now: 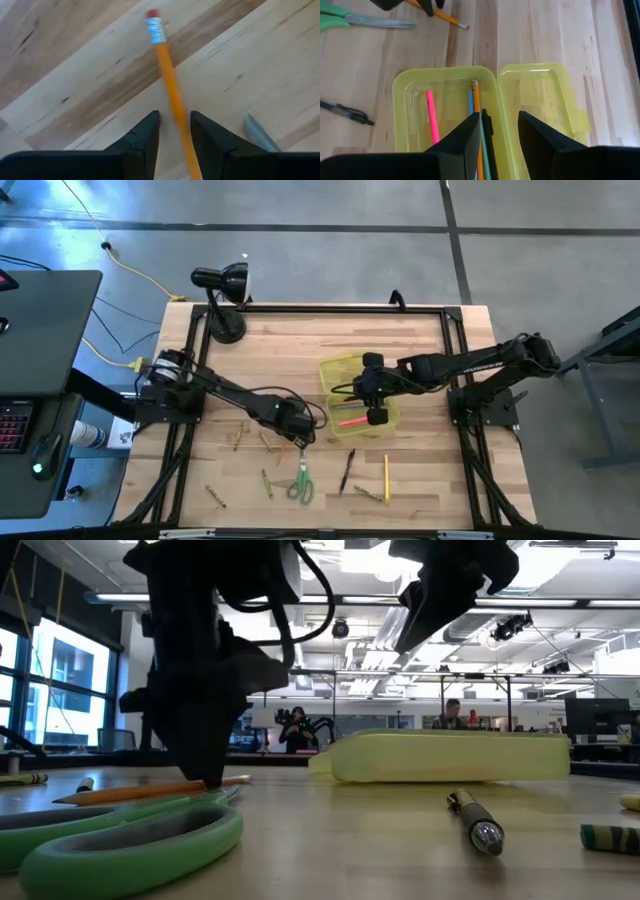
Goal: Pick & place school supplies into a supply box
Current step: Put the orange pencil into the yellow supply box
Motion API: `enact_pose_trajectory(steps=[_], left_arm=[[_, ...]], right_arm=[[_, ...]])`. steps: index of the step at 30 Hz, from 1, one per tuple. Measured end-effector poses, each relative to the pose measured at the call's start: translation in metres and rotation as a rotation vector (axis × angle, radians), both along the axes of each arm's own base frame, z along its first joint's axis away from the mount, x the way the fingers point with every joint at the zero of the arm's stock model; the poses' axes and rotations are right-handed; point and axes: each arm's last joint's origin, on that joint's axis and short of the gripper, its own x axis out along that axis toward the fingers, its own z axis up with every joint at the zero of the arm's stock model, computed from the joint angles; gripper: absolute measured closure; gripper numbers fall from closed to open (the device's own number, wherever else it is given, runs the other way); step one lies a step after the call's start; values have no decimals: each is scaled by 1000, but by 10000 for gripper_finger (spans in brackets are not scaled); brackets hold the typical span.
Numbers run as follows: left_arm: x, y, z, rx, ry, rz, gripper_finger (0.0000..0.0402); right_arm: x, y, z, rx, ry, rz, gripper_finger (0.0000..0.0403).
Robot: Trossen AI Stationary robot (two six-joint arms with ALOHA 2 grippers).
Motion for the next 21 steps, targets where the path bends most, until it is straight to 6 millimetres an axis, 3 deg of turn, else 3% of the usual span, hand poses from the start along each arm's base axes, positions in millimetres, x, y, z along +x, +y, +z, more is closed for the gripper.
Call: enact_pose_trajectory(steps=[6, 12, 18, 21], left_arm=[[-1, 0, -6, 12, 27, 24, 283], [-1, 1, -7, 18, 29, 10, 383], [4, 0, 3, 29, 40, -14, 359], [10, -1, 15, 57, 68, -72, 369]], right_arm=[[0, 0, 0, -23, 0, 39, 290], [1, 0, 1, -59, 4, 86, 290], [-6, 0, -2, -45, 64, 64, 290], [-16, -1, 1, -26, 116, 33, 290]])
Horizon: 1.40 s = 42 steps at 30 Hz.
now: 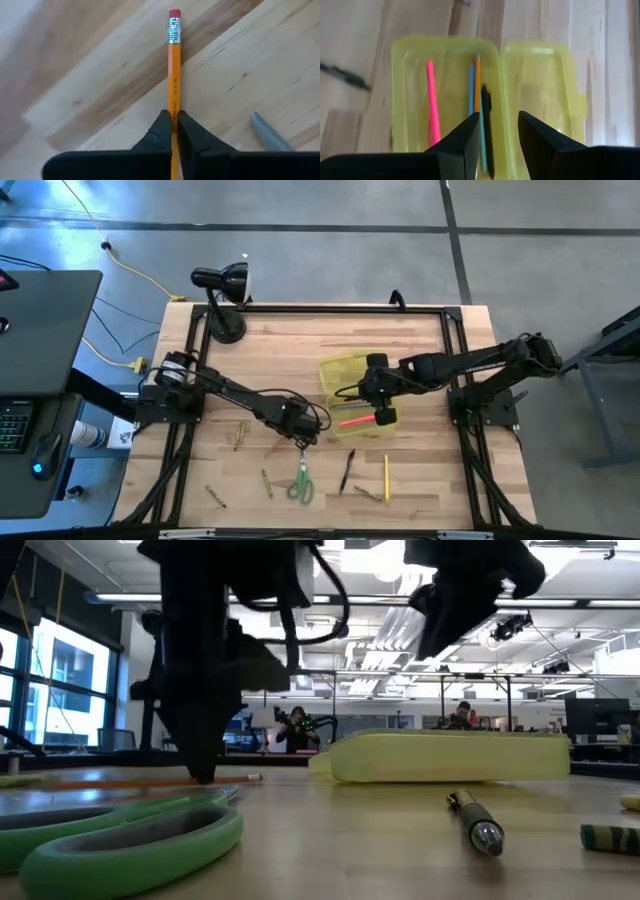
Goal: Pick & place school supplies into a supply box
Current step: Put the orange pencil into the yellow supply box
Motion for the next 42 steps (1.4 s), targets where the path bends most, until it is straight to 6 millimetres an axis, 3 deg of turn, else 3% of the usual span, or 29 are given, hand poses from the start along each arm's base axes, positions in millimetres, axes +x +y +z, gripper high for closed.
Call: enact_pose_trajectory(steps=[3, 6, 12, 16, 28, 32, 37, 42], left_arm=[[14, -2, 28, 44, -56, -63, 392], [24, 1, 59, 108, -81, -121, 386], [56, 11, 126, 295, -343, -256, 386], [68, 19, 146, 318, -456, -345, 389], [45, 23, 130, 265, -183, -318, 325], [37, 24, 104, 224, -58, -330, 280], [28, 21, 63, 212, -33, -231, 221], [22, 12, 37, 186, -57, -216, 205]], right_arm=[[-12, 2, 7, 17, 18, -32, 290], [-25, 6, 17, 41, -1, -54, 290], [-48, 15, 39, 93, -87, -68, 290], [-61, 19, 51, 115, -154, -89, 290], [-73, 36, 56, 140, -177, -34, 290], [-73, 38, 56, 137, -175, -24, 290], [-73, 40, 56, 99, -193, -40, 290], [-73, 40, 56, 93, -200, -41, 290]])
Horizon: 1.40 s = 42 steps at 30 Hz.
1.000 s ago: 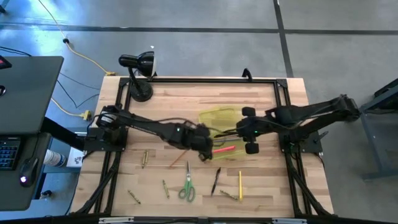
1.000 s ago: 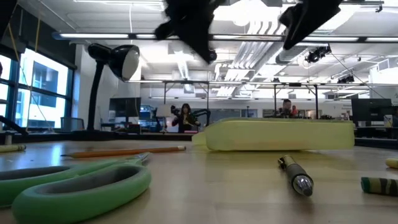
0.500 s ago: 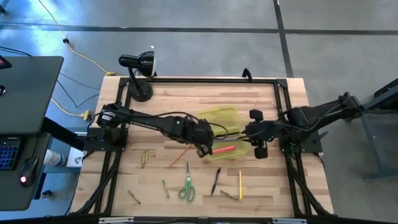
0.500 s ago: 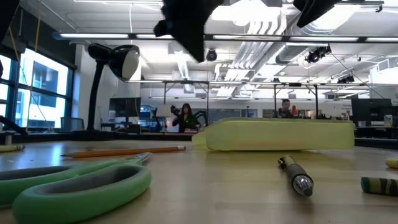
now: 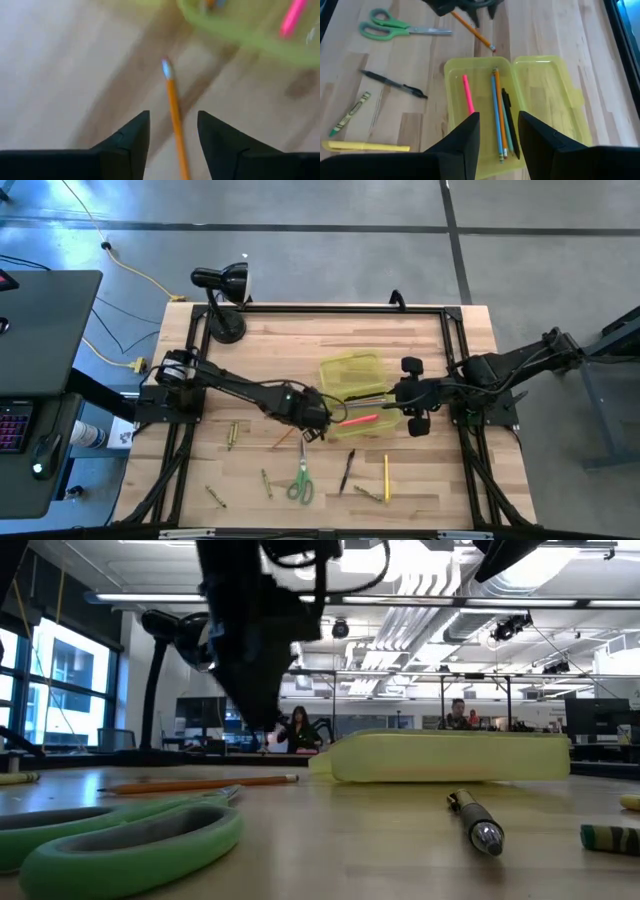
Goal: Pick & place school supplies into a supply box
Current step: Put the orange pencil into the yellow supply box
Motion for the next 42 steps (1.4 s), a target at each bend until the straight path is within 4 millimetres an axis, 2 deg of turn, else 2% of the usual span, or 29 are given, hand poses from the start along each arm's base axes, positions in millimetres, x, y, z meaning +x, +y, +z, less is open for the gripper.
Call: enact_pose_trajectory(steps=[4, 7, 14, 18, 23, 25, 29, 33, 35, 38, 42], left_arm=[[-13, -7, -17, -32, 54, 49, 215], [-30, -26, -28, -32, 110, 75, 227], [-46, -68, -27, 69, -9, 77, 249], [-52, -80, -27, 121, -61, 91, 244], [-58, -83, -26, 169, -50, 89, 224], [-65, -80, -19, 201, -26, 84, 214], [-79, -70, 10, 288, -61, 82, 198], [-97, -64, 50, 334, -202, 77, 188], [-107, -66, 61, 370, -288, 62, 186], [-125, -72, 56, 421, -397, 64, 185], [-137, -82, 21, 376, -491, 77, 187]], right_arm=[[0, 0, 0, 9, 0, -7, 290], [0, 0, 0, 22, 1, -25, 290], [0, -1, 0, -5, -8, -28, 290], [0, -2, 0, -20, -14, -43, 290], [2, -2, 1, -13, -29, -47, 290], [2, -1, 2, -8, -33, -42, 290], [2, -1, 2, 1, -36, -36, 290], [3, -1, 2, 7, -39, -41, 290], [3, -1, 2, 3, -40, -40, 290], [3, -1, 2, -3, -43, -40, 290], [3, -1, 2, -23, -47, -43, 290]])
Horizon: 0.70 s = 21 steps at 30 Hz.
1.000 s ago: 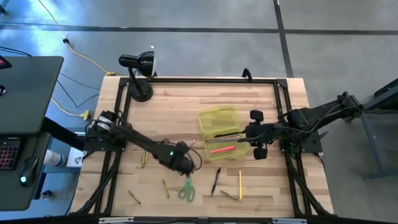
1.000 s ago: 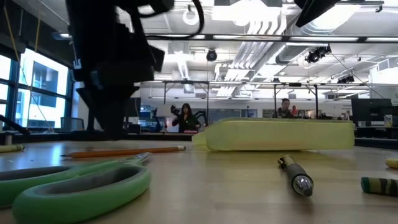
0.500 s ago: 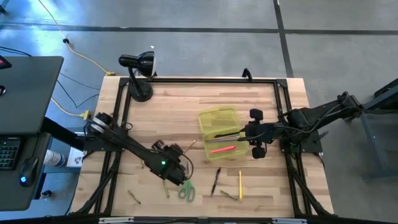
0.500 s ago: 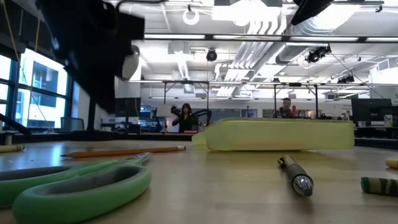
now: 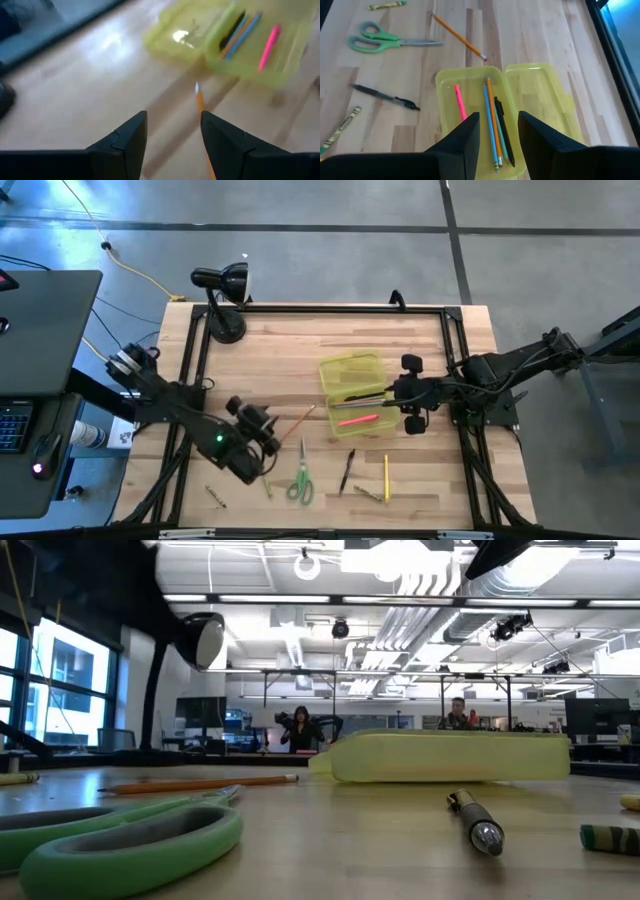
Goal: Pick & place school supplies into a supply box
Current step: Put the orange pencil into the yellow supply box
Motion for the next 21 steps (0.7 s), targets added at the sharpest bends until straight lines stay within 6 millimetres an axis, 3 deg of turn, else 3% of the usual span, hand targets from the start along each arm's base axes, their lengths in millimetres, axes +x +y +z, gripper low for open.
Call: enact_pose_trajectory(steps=[3, 6, 13, 21], left_arm=[[7, -7, -32, -136, -124, -6, 184], [13, -11, -53, -151, -180, -71, 181], [16, -14, -67, -37, -100, -188, 181], [23, -22, -81, -245, -154, -140, 179]], right_arm=[[0, 0, 0, -28, 1, 16, 290], [0, 0, 0, -35, 2, 22, 290], [1, 0, 1, -25, -5, 20, 290], [1, 0, 1, -23, -10, 21, 290]])
